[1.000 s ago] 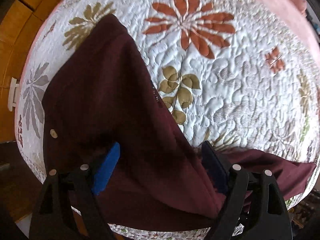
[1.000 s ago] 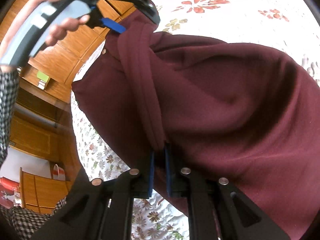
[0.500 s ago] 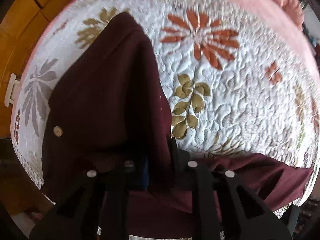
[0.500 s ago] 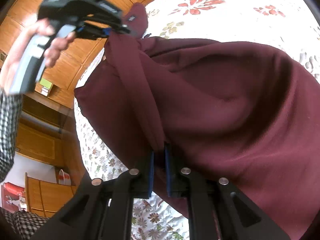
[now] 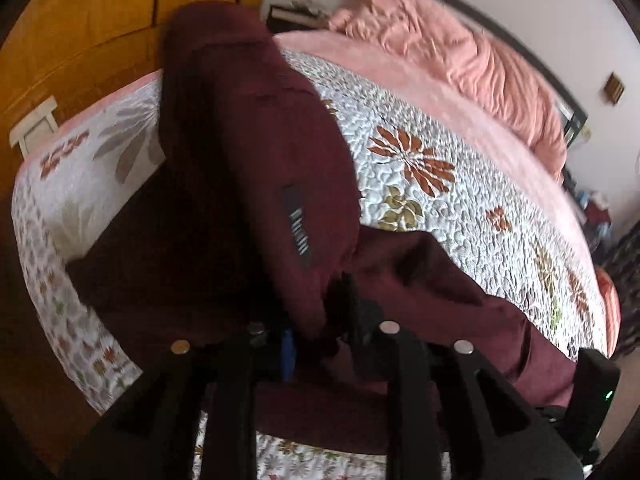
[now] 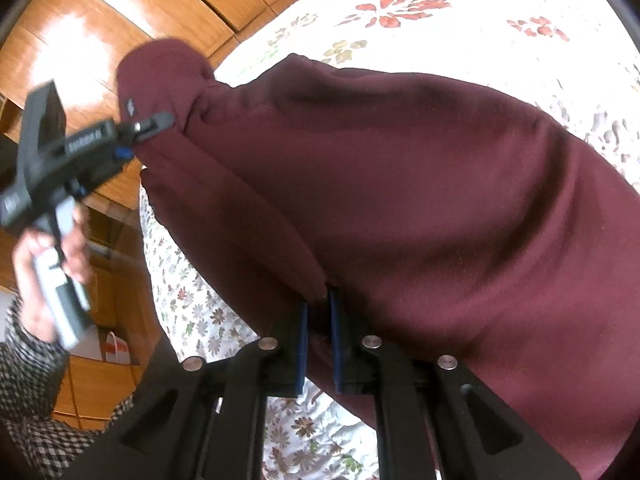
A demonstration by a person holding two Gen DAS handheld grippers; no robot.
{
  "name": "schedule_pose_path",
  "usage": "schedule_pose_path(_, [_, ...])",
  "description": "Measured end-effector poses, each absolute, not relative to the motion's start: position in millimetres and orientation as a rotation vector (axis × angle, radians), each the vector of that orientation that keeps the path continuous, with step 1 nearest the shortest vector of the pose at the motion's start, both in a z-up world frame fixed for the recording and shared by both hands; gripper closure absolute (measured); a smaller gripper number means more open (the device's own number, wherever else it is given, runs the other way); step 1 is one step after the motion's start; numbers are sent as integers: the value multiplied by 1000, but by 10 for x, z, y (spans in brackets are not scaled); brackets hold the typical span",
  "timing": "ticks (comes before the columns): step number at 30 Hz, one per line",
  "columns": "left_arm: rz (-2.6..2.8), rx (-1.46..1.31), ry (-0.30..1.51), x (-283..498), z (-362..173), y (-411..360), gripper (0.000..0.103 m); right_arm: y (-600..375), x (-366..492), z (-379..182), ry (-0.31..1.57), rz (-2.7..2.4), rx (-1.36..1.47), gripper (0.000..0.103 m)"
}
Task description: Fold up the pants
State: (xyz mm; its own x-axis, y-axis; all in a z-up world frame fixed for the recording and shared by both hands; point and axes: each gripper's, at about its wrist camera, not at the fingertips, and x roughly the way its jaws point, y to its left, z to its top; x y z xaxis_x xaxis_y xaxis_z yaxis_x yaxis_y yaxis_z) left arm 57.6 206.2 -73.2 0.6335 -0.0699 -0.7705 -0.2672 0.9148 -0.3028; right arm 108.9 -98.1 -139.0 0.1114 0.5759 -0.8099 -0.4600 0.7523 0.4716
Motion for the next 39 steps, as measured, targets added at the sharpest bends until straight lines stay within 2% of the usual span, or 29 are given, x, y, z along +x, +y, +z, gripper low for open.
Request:
schedule_pose_path(1, [118, -438, 870, 530, -799, 2085, 75, -983, 1083, -1380, 1246, 762, 109, 93])
schedule_pose_path(4, [103, -564, 861, 405, -992, 2206, 65, -983, 1062, -1367, 1251, 751, 102, 93])
schedule_pose_path(7, [54, -688, 876, 336, -1140, 2323, 46, -969, 1041, -1341, 1251, 749, 97, 88])
schedule_pose_path(11, [17, -805, 848, 332, -1198, 2489, 29, -974, 986, -1284, 1254, 753, 128, 67])
schedule_pose_path(15, [-10, -921, 906, 501, -1314, 2644, 28, -1036, 888, -1122, 1181, 700, 96, 65])
schedule_pose_path(16, [-16, -939, 909, 535, -1340, 2670, 29, -1035, 862, -1089, 1165, 696, 84, 64])
schedule_pose_path(17, [-2, -938, 922, 573, -1374, 2687, 39, -1023, 841, -1040, 1146, 701, 67, 58])
schedule_pose_path(18, [25, -933, 933, 591, -1388, 2692, 54, -981, 822, -997, 1129, 716, 49, 49])
schedule_pose_path(19, [38, -931, 933, 594, -1400, 2700, 58, -928, 796, -970, 1117, 732, 36, 46])
schedule_pose_path(21, [49, -920, 944, 584, -1423, 2720, 74, -724, 754, -912, 1098, 791, -19, 45])
schedule_pose_path(24, [51, -888, 944, 554, -1409, 2720, 81, -384, 766, -896, 1079, 841, -95, 45])
schedule_pose_path(35, [-18, -879, 961, 441, -1243, 2775, 82, 364, 930, -1118, 1092, 847, -267, 46])
schedule_pose_path(37, [-21, -876, 964, 456, -1222, 2774, 82, 397, 970, -1130, 1092, 818, -289, 66])
schedule_pose_path(38, [-23, -877, 964, 453, -1215, 2775, 82, 398, 996, -1133, 1094, 801, -303, 85])
schedule_pose_path(39, [-26, -881, 961, 435, -1199, 2783, 82, 376, 1026, -1126, 1105, 791, -299, 93])
